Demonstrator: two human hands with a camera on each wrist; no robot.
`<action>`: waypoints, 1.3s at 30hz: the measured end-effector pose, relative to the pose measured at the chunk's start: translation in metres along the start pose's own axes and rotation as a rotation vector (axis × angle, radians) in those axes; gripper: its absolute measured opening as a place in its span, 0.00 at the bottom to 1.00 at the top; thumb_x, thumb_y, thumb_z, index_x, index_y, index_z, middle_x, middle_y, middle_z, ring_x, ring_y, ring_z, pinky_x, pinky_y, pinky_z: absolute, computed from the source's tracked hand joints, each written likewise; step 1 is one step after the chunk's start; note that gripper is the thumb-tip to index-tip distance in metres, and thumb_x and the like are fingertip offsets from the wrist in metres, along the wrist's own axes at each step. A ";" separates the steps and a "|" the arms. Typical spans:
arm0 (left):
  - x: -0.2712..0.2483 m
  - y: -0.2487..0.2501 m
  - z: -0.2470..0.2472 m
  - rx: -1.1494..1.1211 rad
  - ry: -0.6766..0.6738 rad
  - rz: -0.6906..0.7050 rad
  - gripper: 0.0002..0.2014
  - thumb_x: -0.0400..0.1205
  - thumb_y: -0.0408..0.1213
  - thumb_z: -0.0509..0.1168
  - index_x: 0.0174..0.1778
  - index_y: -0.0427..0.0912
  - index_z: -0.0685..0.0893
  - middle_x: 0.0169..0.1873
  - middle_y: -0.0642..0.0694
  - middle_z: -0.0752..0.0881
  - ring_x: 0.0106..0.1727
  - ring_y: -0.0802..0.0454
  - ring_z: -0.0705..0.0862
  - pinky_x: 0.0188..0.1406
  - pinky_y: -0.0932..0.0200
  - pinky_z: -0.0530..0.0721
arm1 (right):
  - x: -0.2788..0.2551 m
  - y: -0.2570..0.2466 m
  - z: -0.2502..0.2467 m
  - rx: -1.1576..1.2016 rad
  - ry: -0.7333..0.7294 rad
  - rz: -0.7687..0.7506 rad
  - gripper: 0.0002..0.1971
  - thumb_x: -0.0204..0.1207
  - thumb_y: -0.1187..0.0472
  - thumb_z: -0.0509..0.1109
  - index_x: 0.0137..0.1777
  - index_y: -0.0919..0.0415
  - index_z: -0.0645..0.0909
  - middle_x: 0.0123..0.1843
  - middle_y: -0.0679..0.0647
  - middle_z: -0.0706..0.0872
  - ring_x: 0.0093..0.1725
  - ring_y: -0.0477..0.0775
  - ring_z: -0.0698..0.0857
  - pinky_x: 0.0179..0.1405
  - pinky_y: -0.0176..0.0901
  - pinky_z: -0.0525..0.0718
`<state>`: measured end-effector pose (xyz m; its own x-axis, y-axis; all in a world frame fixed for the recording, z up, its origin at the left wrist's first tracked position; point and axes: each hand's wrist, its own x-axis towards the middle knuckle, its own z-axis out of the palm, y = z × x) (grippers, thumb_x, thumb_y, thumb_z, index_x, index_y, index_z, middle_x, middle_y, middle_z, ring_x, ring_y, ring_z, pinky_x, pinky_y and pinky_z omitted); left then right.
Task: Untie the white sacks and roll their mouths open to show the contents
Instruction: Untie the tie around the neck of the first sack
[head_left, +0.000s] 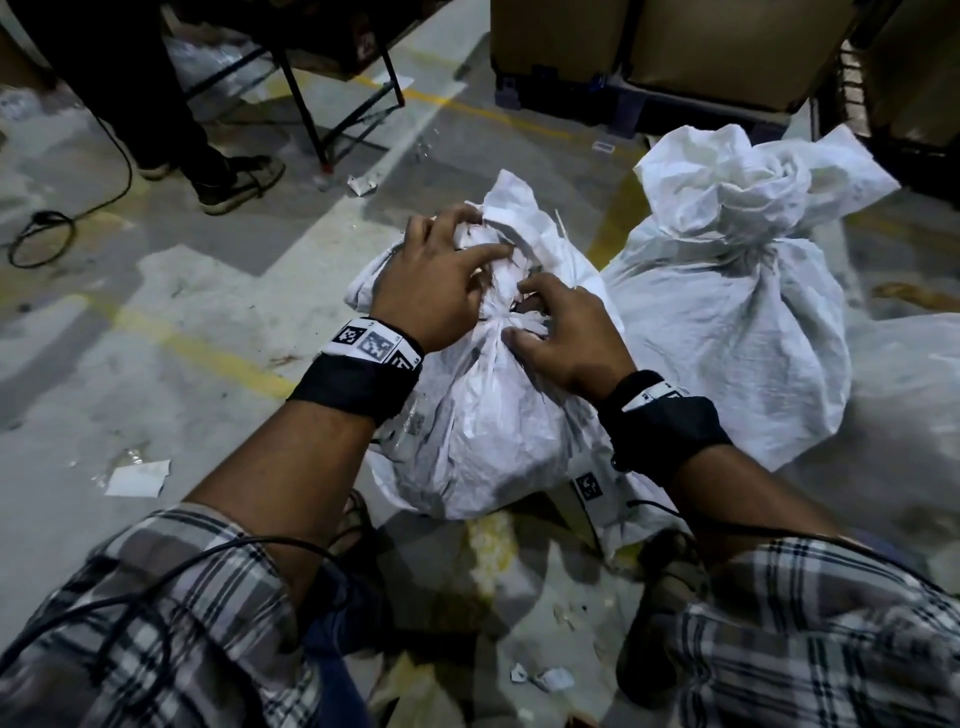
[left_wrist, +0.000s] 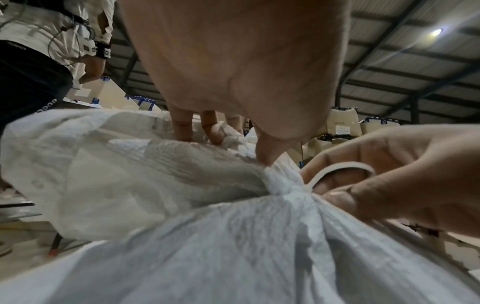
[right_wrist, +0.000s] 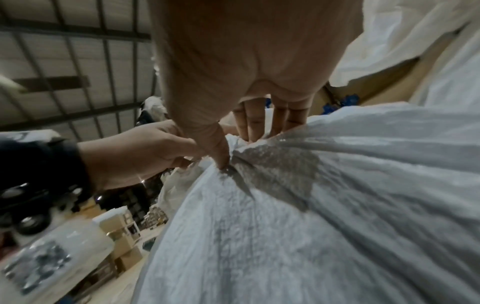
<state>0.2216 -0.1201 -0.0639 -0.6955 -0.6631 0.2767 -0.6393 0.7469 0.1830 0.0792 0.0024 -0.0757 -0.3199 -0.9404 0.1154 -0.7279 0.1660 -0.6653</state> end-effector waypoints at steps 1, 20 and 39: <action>0.000 -0.002 0.003 -0.036 -0.009 -0.030 0.19 0.83 0.47 0.65 0.71 0.66 0.82 0.78 0.50 0.69 0.73 0.39 0.69 0.68 0.44 0.79 | 0.000 0.000 0.000 -0.023 -0.007 0.005 0.19 0.72 0.54 0.78 0.61 0.58 0.82 0.56 0.53 0.91 0.59 0.60 0.86 0.62 0.52 0.82; -0.013 0.029 -0.062 -0.345 0.340 0.251 0.13 0.69 0.30 0.65 0.41 0.52 0.88 0.49 0.49 0.82 0.51 0.47 0.79 0.51 0.54 0.80 | -0.006 -0.001 0.013 0.195 0.143 0.021 0.06 0.78 0.60 0.75 0.42 0.60 0.89 0.39 0.50 0.91 0.41 0.45 0.88 0.49 0.48 0.87; -0.022 0.018 -0.027 -0.396 -0.203 -0.039 0.13 0.71 0.32 0.64 0.46 0.51 0.89 0.34 0.56 0.87 0.37 0.58 0.85 0.41 0.54 0.87 | -0.007 -0.003 -0.006 0.058 0.057 -0.024 0.07 0.81 0.60 0.73 0.49 0.65 0.87 0.45 0.53 0.90 0.45 0.49 0.86 0.39 0.18 0.71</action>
<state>0.2345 -0.0908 -0.0417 -0.7489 -0.6581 0.0786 -0.5189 0.6560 0.5481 0.0801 0.0107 -0.0703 -0.3379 -0.9251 0.1730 -0.7002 0.1243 -0.7030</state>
